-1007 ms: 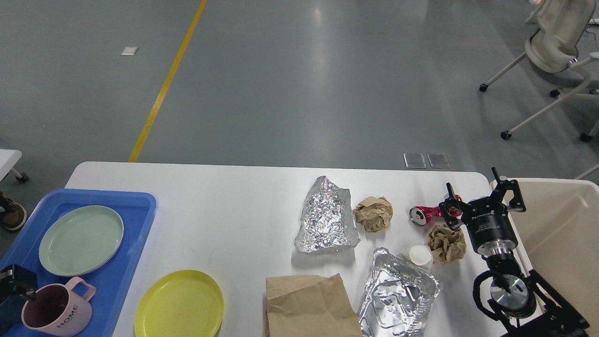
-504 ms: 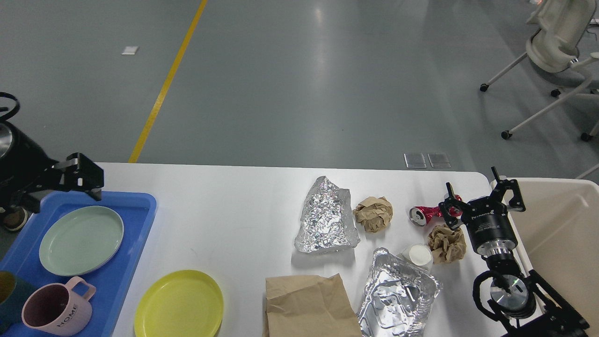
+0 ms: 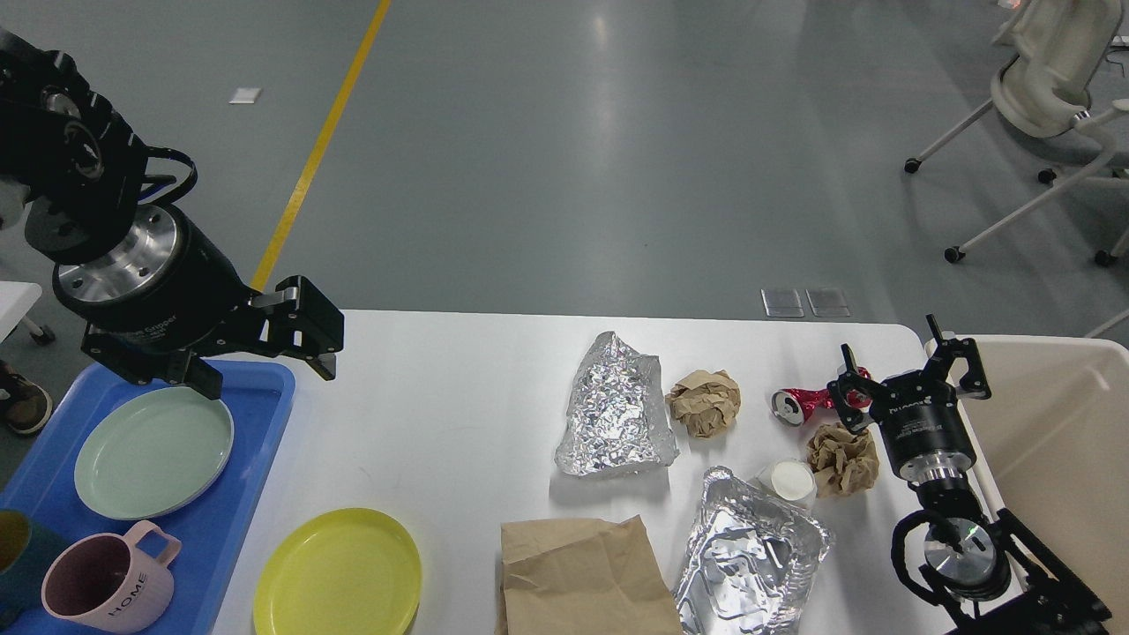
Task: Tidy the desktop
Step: 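Move the left gripper to the edge of the yellow plate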
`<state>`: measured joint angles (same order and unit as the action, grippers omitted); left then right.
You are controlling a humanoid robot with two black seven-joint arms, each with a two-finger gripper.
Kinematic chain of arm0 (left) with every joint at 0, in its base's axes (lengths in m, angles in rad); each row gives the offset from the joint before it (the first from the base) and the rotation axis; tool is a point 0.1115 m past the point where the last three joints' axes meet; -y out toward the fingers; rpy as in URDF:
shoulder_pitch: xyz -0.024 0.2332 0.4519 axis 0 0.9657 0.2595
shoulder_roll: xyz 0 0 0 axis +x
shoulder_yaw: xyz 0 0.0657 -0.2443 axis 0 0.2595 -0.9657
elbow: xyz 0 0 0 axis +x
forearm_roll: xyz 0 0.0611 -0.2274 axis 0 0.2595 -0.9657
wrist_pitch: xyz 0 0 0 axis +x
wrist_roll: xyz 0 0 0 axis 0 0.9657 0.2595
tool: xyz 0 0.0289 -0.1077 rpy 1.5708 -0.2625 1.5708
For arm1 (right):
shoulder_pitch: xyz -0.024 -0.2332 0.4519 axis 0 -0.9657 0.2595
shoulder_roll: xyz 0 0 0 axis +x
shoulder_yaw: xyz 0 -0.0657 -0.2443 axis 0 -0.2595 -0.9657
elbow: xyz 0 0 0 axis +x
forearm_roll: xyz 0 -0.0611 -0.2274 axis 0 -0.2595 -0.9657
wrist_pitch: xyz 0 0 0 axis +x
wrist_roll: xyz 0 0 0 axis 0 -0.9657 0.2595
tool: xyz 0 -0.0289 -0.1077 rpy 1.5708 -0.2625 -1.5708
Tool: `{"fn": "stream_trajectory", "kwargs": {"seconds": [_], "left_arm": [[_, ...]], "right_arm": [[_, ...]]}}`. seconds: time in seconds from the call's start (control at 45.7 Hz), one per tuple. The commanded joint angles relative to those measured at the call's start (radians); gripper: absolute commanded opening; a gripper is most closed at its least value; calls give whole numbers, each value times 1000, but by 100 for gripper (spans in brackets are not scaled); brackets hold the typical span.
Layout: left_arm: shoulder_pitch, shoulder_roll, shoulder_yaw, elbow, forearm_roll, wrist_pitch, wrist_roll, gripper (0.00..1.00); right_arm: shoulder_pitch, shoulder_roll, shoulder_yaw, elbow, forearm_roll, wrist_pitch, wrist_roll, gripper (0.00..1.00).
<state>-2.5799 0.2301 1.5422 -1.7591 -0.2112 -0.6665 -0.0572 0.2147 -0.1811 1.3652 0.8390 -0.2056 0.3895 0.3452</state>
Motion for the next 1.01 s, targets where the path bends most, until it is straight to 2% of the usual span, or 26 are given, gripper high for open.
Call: {"fn": "stream_trajectory", "kwargs": {"seconds": [0.0, 0.307, 0.46, 0.635, 0.81, 0.985], "left_arm": [[0, -5, -8, -2, 0, 4, -1, 95], [66, 17, 2, 21, 10, -9, -10, 96], [223, 20, -13, 75, -11, 18, -16, 95], [401, 20, -40, 75, -77, 126, -15, 94], [541, 25, -39, 69, -89, 271, -13, 91], [681, 69, -45, 72, -88, 378, -13, 91]], "right_arm": [[0, 0, 0, 0, 0, 0, 0, 100], [0, 0, 0, 0, 0, 0, 0, 100], [0, 0, 0, 0, 0, 0, 0, 100], [0, 0, 0, 0, 0, 0, 0, 100], [0, 0, 0, 0, 0, 0, 0, 100], [0, 0, 0, 0, 0, 0, 0, 100]]}}
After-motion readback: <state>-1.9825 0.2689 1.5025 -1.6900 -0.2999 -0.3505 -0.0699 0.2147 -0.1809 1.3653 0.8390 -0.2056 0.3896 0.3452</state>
